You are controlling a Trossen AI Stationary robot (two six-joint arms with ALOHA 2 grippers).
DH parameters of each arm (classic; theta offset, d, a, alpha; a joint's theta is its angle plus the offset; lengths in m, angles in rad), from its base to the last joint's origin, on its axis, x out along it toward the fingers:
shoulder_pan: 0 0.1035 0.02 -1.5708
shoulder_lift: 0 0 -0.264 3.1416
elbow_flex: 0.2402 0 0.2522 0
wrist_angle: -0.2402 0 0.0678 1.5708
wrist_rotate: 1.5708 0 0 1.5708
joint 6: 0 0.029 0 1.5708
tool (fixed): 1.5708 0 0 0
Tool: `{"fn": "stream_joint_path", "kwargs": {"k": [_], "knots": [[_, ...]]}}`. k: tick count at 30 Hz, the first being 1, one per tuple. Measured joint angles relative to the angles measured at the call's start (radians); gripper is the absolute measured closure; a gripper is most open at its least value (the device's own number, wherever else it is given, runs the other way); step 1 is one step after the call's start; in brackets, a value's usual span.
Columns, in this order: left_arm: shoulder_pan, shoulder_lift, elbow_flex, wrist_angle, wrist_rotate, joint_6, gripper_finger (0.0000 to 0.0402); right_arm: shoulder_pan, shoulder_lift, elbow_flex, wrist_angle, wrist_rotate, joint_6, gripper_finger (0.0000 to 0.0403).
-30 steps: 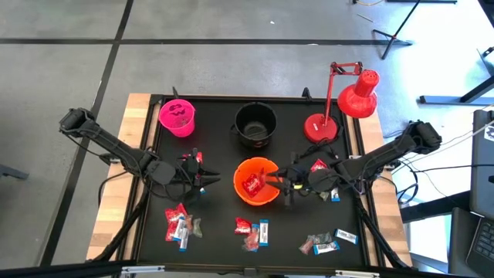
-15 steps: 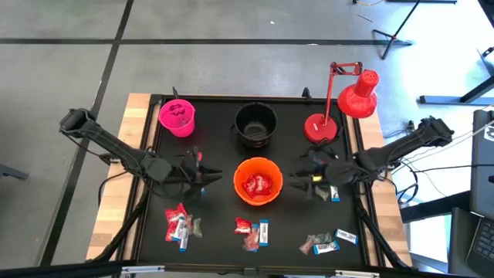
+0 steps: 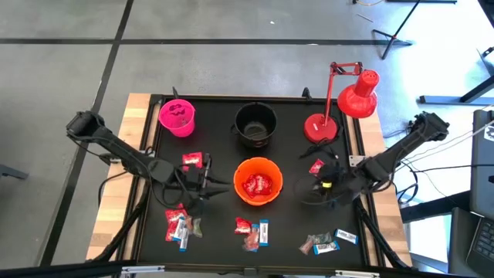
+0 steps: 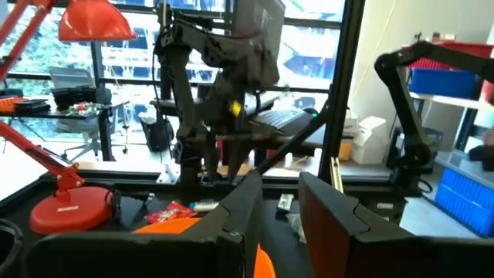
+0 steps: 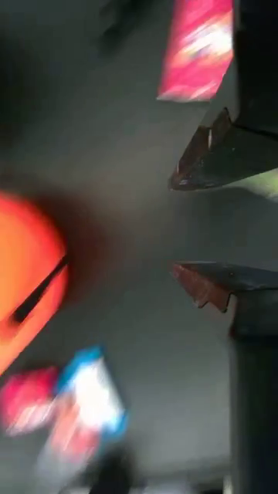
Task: Sort candy
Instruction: Put the green gummy into the pink bucket
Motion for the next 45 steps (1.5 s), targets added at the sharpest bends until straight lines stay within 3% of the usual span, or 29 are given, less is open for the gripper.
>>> {"fn": "stream_joint_path", "kwargs": {"k": [4, 7, 13, 20, 32, 36, 42, 45], "knots": [[-0.002, 0.000, 0.000, 0.024, 0.002, 0.000, 0.0324, 0.017, 0.037, -0.002, -0.171, -0.075, 0.160, 0.0249], [-0.002, 0.000, 0.000, 0.028, 0.003, 0.009, 0.0324, 0.036, 0.069, -0.021, -0.188, -0.108, 0.190, 0.0249], [-0.002, 0.000, 0.000, 0.029, 0.003, 0.010, 0.0324, 0.058, 0.156, -0.075, -0.160, -0.138, 0.199, 0.0249], [-0.002, 0.000, 0.000, 0.028, 0.003, 0.010, 0.0324, 0.055, 0.232, -0.143, 0.014, -0.155, 0.191, 0.0249], [-0.003, 0.000, 0.000, 0.027, 0.003, 0.010, 0.0324, 0.055, 0.313, -0.192, 0.036, -0.170, 0.271, 0.0250], [-0.003, 0.000, 0.000, 0.027, 0.003, 0.009, 0.0324, 0.055, 0.318, -0.191, 0.052, -0.171, 0.244, 0.0282], [-0.003, 0.000, 0.000, 0.026, 0.002, 0.006, 0.0324, 0.055, 0.318, -0.190, 0.069, -0.178, 0.200, 0.0386], [-0.003, 0.000, 0.000, 0.026, -0.001, 0.005, 0.0324, 0.055, 0.318, -0.188, 0.071, -0.178, 0.191, 0.0386]]}}
